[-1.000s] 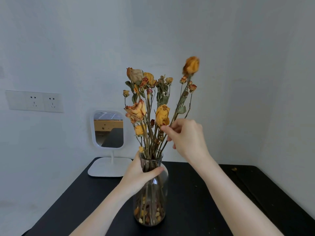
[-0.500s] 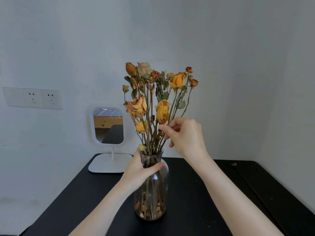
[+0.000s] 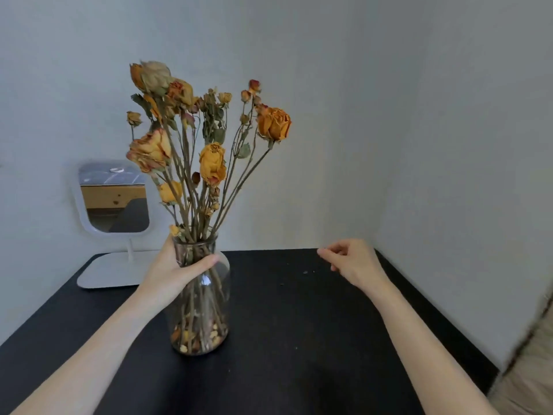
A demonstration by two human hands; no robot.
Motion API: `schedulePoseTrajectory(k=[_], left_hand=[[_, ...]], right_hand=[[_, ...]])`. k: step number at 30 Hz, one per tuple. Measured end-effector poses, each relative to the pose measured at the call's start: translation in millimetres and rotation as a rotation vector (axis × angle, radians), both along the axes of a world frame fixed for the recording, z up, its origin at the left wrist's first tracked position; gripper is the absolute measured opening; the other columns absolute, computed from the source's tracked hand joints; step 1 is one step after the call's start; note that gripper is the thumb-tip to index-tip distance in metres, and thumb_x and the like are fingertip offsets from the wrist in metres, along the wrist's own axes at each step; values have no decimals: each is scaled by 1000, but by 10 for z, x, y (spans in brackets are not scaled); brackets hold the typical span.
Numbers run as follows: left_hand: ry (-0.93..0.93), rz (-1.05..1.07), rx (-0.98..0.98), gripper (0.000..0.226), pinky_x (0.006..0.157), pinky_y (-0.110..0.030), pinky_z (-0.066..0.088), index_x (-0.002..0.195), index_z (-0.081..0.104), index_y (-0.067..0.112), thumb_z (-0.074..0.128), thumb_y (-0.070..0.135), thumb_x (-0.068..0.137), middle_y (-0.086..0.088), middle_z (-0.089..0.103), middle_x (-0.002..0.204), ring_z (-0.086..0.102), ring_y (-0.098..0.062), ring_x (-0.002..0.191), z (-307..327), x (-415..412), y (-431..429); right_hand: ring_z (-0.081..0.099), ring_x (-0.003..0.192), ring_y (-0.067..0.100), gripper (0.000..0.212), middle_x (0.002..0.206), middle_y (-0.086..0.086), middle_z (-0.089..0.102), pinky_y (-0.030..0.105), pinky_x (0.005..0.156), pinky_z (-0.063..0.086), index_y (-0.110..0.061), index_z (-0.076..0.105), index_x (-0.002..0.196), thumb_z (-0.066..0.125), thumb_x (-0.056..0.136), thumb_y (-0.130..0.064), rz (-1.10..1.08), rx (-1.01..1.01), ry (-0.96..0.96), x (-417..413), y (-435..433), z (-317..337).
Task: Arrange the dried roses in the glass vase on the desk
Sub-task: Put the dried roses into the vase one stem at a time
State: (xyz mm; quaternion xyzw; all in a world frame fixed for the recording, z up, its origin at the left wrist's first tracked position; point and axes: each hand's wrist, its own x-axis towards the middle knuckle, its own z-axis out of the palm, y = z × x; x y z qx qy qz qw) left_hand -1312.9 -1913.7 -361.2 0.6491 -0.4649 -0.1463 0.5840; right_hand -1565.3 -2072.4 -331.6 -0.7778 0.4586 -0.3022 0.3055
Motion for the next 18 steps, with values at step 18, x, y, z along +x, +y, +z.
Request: schedulePoseTrajectory(k=[18], left_hand=[[-8,15,-2,81,97,-33,38,131,44,19,71,43,58,4,58,124,53,-15,115,39,-57,13]], right_hand=[[58,107,31,46,122,17,58,38,90,50,-1,52,125,62,87,-26,-358,319,468,-819,-717,-1029]])
